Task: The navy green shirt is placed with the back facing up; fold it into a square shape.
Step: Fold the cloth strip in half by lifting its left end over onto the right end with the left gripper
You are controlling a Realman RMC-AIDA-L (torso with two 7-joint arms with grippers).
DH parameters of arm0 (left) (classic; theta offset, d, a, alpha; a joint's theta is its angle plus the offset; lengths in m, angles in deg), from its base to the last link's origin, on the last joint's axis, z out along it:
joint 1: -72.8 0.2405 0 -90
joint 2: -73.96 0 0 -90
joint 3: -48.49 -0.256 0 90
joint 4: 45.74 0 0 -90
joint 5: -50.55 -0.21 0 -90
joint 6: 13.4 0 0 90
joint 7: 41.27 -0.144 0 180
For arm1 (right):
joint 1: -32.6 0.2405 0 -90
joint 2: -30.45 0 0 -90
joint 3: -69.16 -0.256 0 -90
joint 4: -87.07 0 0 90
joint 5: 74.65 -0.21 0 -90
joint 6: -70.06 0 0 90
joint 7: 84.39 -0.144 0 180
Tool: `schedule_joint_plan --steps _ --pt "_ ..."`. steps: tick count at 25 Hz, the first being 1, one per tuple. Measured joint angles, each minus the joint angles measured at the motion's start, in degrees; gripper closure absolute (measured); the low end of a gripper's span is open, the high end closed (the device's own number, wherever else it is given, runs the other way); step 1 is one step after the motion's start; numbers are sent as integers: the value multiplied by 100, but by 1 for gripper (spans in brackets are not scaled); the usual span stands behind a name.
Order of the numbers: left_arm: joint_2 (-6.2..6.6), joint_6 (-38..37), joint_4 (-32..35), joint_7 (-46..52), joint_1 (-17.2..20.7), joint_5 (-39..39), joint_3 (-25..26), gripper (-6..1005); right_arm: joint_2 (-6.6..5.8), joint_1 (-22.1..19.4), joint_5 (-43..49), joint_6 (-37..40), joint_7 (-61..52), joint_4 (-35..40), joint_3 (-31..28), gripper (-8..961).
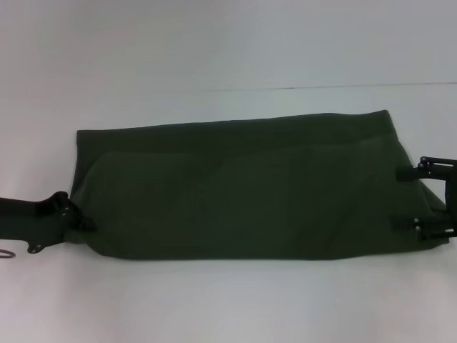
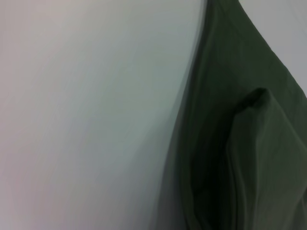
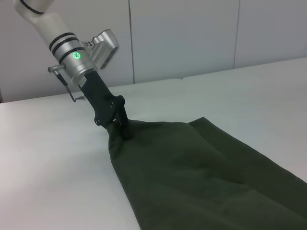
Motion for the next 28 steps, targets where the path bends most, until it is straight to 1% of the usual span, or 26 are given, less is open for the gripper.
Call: schedule_joint_plan --steps 5,8,11,12,15,17,19,22,23,25,28 --pt "2 -3 23 -6 4 -18 -1 949 7 3 0 -10 0 0 0 46" --pt "30 -131 219 -30 111 -55 -14 949 7 12 0 -14 -3 0 0 46" --pt "91 -436 657 -175 330 -60 25 949 11 21 0 -3 -20 0 0 46" --pt "128 -558 811 -250 404 -60 82 949 14 28 -1 8 -34 0 0 47" --pt "293 -967 1199 -593 545 -96 387 950 17 49 0 12 -106 0 0 47" --pt "466 -1245 1493 -829 598 -255 620 950 21 62 -1 6 -176 0 0 47" --pt "574 -1383 1792 -1009 607 -493 675 950 22 80 0 2 -248 1 -1 47" --pt "663 -1534 2152 -1411 553 -711 583 950 26 126 24 -9 -363 1 5 46" --pt "668 -1634 2236 -1519 507 -709 542 949 29 136 38 -27 -407 0 8 46" --pt "657 -2071 2484 -1818 291 -559 434 949 30 140 53 -101 -485 1 7 46" --pt "535 -2603 2822 -1942 -127 -146 118 949 26 129 60 -271 -617 0 -14 46"
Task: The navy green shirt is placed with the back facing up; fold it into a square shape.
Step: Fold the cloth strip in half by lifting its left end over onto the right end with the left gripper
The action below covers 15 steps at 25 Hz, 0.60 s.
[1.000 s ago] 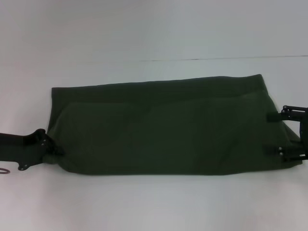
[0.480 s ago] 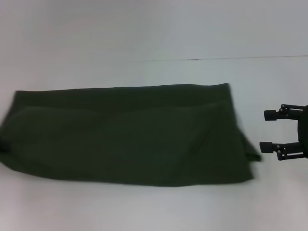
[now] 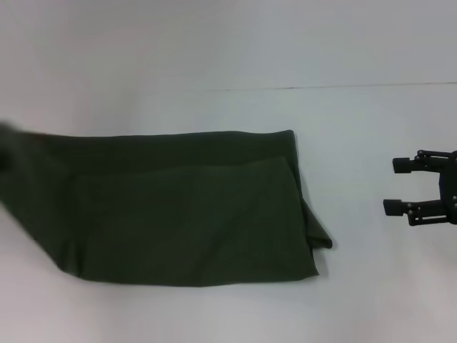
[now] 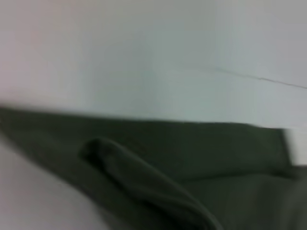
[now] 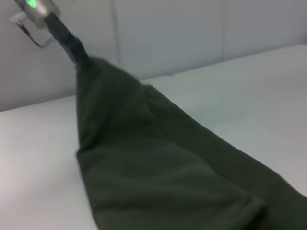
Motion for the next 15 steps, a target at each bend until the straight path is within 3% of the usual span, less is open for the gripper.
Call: schedule_joint_plan --steps 5,6,7,8,9,15 --pt "-346 -215 81 194 -898 652 -933 949 -27 -64 -4 -140 -228 10 -41 46" --pt "-477 -136 48 234 -1129 698 -1184 950 -37 -82 -6 -166 -289 19 -46 46" --pt "-742 88 -51 291 -1452 709 -1624 950 -46 -101 -9 -185 -357 31 -50 46" --pt "-742 88 -51 291 -1452 709 -1624 950 -54 -113 -9 -213 -418 40 -58 46" --pt "-881 331 -192 370 -1609 697 -1851 950 -65 -128 -10 -242 -484 48 -67 46" --pt "-1416 2084 -2174 639 -2434 706 -2760 950 -136 -199 -1 -420 -811 55 -104 46"
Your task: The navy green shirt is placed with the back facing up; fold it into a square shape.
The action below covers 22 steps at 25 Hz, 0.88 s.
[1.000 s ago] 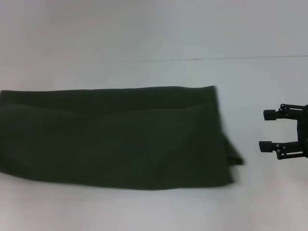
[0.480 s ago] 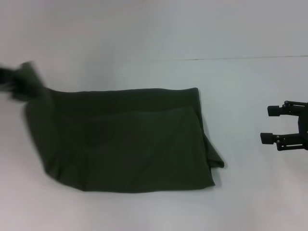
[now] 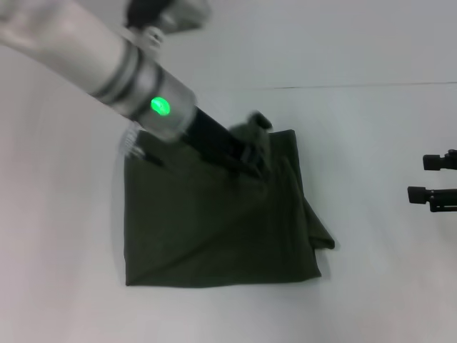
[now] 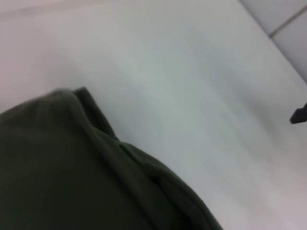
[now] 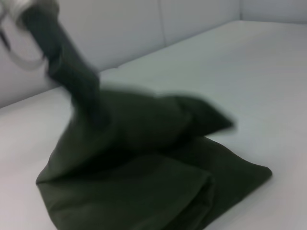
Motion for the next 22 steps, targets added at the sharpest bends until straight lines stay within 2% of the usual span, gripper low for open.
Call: schedule_joint_plan --steps 3,7,9,12,13,15,18,22 --pt "-183 558 -511 -40 -25 80 -27 938 -34 28 3 -93 -163 7 2 46" --pt "-347 763 -534 -315 254 762 67 893 -59 75 2 -203 -280 7 29 46" --pt "-334 676 -469 -480 353 1115 68 794 -63 80 3 -219 -293 8 19 46" --pt "-218 206 106 -731 675 1700 154 646 -63 84 -7 -241 -304 8 -10 46" --pt "-189 47 291 -946 841 1958 215 624 -62 85 -19 -235 -311 7 -33 46" --pt "-149 -256 591 -1604 1206 2604 361 580 -56 97 -52 -213 -320 8 -114 46" --pt "-136 -604 687 -3319 1909 3740 477 515 -32 134 -222 -153 -336 34 -272 46" --pt "-200 -682 537 -4989 2653 4238 476 427 70 183 -675 -121 -348 147 -332 46"
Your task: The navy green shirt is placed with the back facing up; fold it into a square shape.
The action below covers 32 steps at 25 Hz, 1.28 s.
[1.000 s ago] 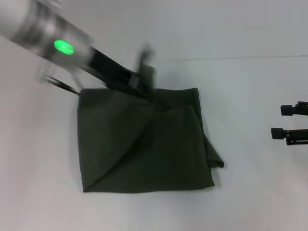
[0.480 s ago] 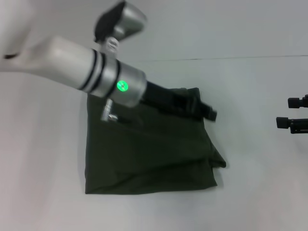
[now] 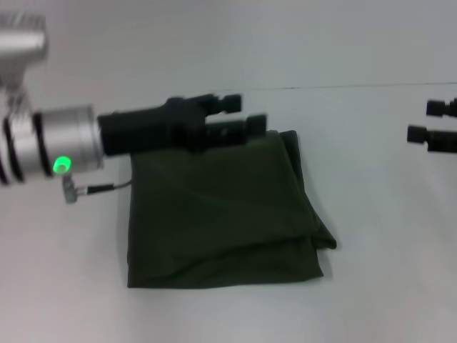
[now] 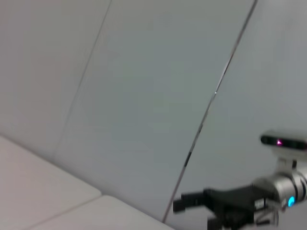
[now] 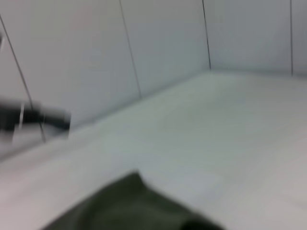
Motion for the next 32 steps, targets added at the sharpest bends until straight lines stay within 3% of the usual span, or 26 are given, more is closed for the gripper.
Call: schedule_joint_plan --steps 4,7,9,13,19,23,27,32 --pt "-73 -97 -269 -1294 441 198 -57 269 86 66 -478 128 317 -84 23 46" --pt "86 -243 -573 -1626 502 157 -197 134 88 201 -509 629 533 -212 251 46" --pt "260 -352 -728 -1755 515 -53 -207 47 90 303 -500 787 546 -292 525 46" --pt "509 -484 -769 -1985 538 -695 181 48 178 573 -498 665 764 -715 1123 46" --pt "635 -549 -782 -2679 546 -1512 892 51 574 660 -495 106 1631 -1090 1521 46" --pt "658 -597 -790 -2968 556 -1638 996 51 761 696 -494 -243 2058 -1321 1716 46" --pt "659 -567 -808 -3061 549 -1715 985 51 847 714 -495 -394 2187 -1379 1785 46" --pt "662 -605 -831 -3094 524 -1716 994 52 843 703 -495 -387 2203 -1381 1789 46"
